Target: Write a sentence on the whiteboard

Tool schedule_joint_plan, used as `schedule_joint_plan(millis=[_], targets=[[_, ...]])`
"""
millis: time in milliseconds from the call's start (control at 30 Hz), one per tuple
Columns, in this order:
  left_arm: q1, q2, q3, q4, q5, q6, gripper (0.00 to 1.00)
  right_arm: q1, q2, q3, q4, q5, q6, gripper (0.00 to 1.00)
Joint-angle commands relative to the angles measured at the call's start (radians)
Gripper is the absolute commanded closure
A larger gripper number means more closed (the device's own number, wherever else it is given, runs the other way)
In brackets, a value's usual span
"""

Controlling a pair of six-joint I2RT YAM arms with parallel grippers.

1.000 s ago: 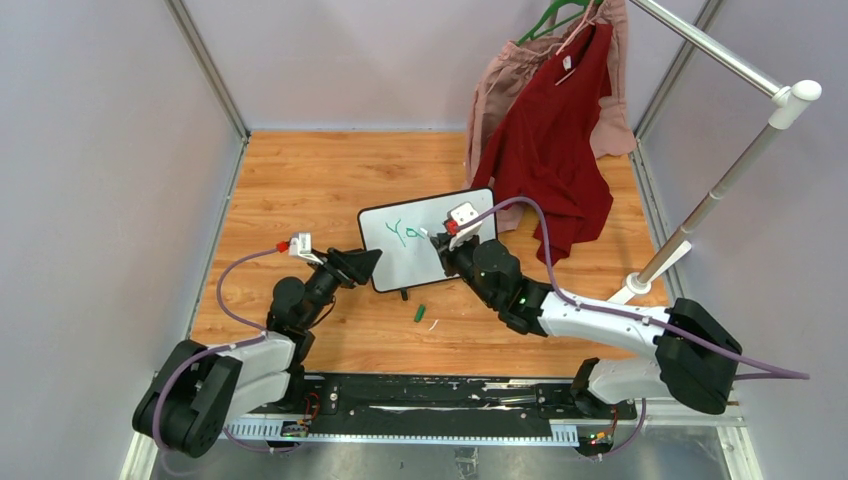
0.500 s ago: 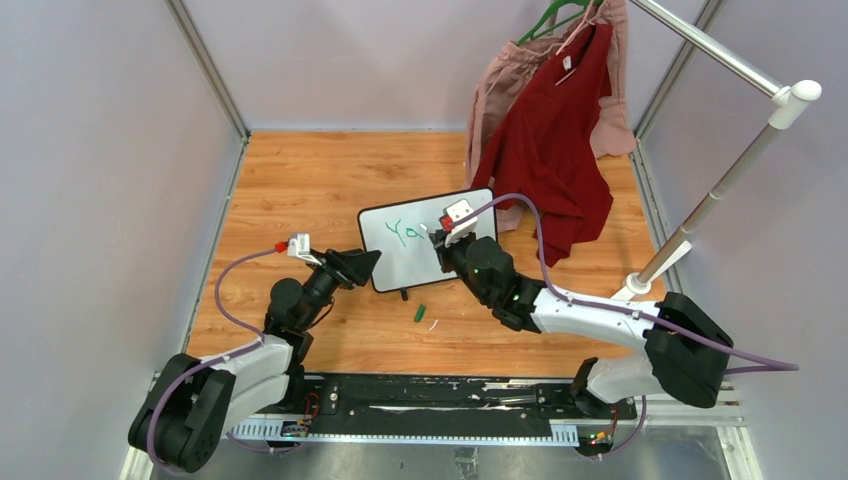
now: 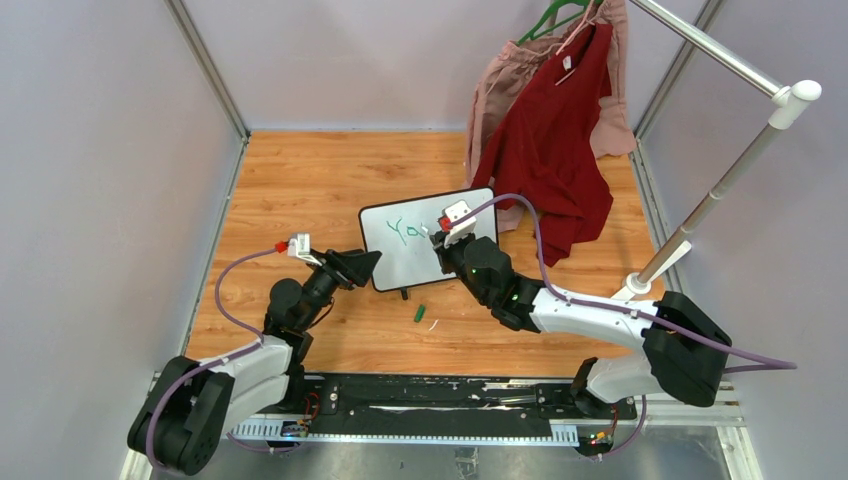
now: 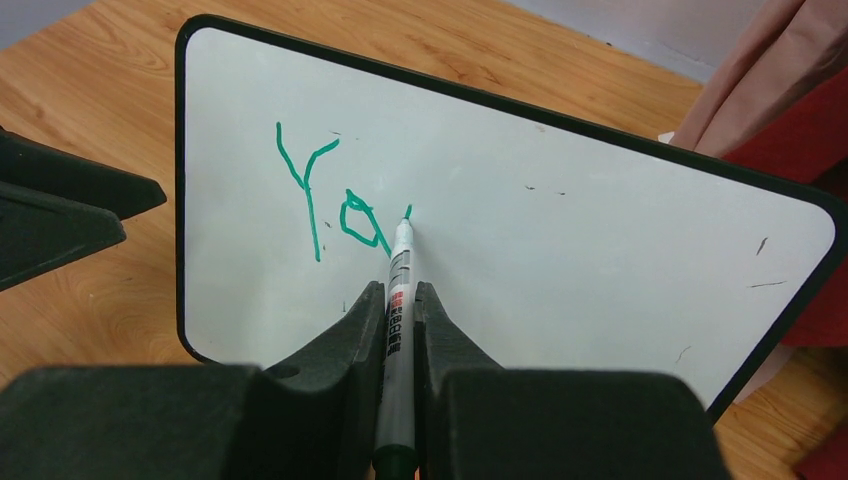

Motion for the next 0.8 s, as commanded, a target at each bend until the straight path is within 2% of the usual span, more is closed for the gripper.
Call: schedule_joint_plan(millis=[0, 300, 767], targets=[[0.009, -0.015, -0.044, 0.016, 0.011, 0.019, 0.22, 0.013, -0.006, 0.026, -0.011, 0.022, 0.004, 1.00], [0.009, -0.020, -0.044, 0.003, 0.010, 0.023, 0.23, 0.014, -0.030, 0.002, -0.032, 0.025, 0.012, 1.00], [0.009, 0.038, -0.055, 0.040, 0.013, 0.022, 0.32, 0.014, -0.041, -0.009, -0.054, 0.023, 0.020, 1.00]])
